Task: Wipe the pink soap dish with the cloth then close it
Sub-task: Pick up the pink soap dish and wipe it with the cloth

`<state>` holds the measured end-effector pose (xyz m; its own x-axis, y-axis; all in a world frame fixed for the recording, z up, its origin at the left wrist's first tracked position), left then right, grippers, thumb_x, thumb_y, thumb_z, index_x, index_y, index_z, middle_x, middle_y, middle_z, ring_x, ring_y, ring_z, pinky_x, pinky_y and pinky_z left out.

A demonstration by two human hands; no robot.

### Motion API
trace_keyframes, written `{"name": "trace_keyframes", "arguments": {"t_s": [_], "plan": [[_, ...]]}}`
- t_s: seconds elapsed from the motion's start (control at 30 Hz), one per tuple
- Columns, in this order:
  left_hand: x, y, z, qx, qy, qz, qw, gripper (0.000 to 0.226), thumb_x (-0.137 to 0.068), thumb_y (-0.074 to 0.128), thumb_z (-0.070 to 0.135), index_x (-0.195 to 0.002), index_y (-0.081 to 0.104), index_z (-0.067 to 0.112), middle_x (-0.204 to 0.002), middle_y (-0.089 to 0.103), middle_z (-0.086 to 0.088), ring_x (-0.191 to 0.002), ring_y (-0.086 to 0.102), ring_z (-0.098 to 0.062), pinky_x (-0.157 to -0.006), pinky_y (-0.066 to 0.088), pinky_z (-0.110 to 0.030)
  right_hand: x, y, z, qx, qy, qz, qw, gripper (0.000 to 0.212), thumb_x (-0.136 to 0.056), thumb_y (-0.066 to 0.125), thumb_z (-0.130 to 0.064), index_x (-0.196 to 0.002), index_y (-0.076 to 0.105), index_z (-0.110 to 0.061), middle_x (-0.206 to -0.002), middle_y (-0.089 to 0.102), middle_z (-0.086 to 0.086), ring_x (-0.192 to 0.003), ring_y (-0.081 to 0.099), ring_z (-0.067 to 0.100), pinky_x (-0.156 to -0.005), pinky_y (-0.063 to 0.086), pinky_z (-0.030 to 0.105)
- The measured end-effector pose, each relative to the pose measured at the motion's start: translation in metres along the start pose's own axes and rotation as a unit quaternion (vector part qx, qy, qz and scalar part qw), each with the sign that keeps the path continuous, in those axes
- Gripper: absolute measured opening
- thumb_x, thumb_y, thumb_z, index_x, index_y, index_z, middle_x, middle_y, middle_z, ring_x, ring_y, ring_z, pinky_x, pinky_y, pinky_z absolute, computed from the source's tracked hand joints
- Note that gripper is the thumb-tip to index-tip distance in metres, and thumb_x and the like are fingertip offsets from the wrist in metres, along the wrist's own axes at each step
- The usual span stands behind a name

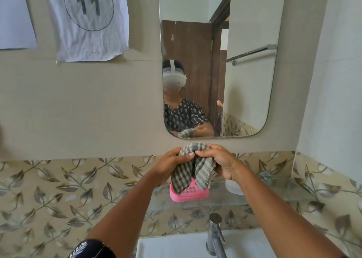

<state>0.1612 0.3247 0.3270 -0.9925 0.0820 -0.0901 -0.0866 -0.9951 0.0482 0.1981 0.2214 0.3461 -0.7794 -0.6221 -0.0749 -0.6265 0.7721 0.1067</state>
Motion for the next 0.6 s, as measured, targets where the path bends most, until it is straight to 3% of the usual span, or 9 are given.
{"name": "trace_keyframes", "arguments": {"t_s": [0.1, 0.2, 0.3, 0.43, 0.6], "plan": [[0.002, 0.000, -0.001, 0.039, -0.016, -0.008, 0.999, 0.039, -0.077, 0.072, 0.020, -0.110, 0.058, 0.004, -0.097, 0.066, -0.017, -0.079, 0.066, -0.026, -0.072, 0.057, -0.035, 0.000, -0.005, 0.002, 0.017, 0.021, 0.014, 1.000, 0.022, -0.084, 0.060, -0.001, -0.105, 0.064, 0.004, -0.087, 0.071, 0.018, -0.075, 0.069, 0.028, -0.070, 0.058, 0.036], [0.001, -0.004, -0.007, 0.070, -0.032, -0.002, 0.997, 0.036, -0.084, 0.066, 0.022, -0.112, 0.058, 0.001, -0.095, 0.068, -0.017, -0.083, 0.066, -0.029, -0.080, 0.054, -0.040, -0.001, -0.007, 0.013, 0.006, 0.068, 0.016, 0.998, 0.032, -0.079, 0.061, -0.007, -0.107, 0.062, 0.009, -0.101, 0.066, 0.028, -0.087, 0.065, 0.035, -0.092, 0.050, 0.048], [-0.001, -0.017, -0.005, 0.042, -0.016, 0.066, 0.997, 0.019, -0.084, 0.067, 0.017, -0.098, 0.060, 0.007, -0.091, 0.069, -0.012, -0.079, 0.065, -0.024, -0.075, 0.055, -0.035, 0.003, -0.002, 0.020, -0.014, 0.100, -0.010, 0.995, 0.035, -0.082, 0.064, -0.015, -0.107, 0.063, 0.009, -0.106, 0.067, 0.026, -0.093, 0.065, 0.035, -0.093, 0.051, 0.046], [0.000, -0.027, -0.003, 0.013, -0.007, 0.125, 0.992, 0.021, -0.078, 0.074, 0.014, -0.095, 0.064, 0.006, -0.090, 0.071, -0.012, -0.076, 0.068, -0.022, -0.065, 0.054, -0.030, 0.008, 0.003, 0.030, 0.012, 0.128, -0.031, 0.991, 0.050, -0.072, 0.077, -0.020, -0.112, 0.062, 0.006, -0.105, 0.069, 0.024, -0.092, 0.067, 0.034, -0.091, 0.052, 0.046], [0.003, -0.026, 0.001, 0.038, -0.005, 0.121, 0.992, 0.026, -0.073, 0.079, 0.018, -0.092, 0.067, 0.005, -0.089, 0.073, -0.015, -0.079, 0.069, -0.028, -0.079, 0.058, -0.041, 0.013, 0.008, 0.035, -0.011, 0.131, -0.036, 0.991, 0.044, -0.076, 0.074, -0.015, -0.115, 0.063, 0.004, -0.109, 0.068, 0.023, -0.091, 0.067, 0.032, -0.090, 0.053, 0.045]]}}
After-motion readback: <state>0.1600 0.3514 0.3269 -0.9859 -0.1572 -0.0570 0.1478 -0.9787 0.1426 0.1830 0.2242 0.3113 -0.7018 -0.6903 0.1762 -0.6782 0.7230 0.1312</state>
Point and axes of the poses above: each hand's wrist, its own x-axis away from the middle knuckle, its own y-axis out of the palm, z = x × y, the point moved 10 cm from there along -x, towards the middle knuckle
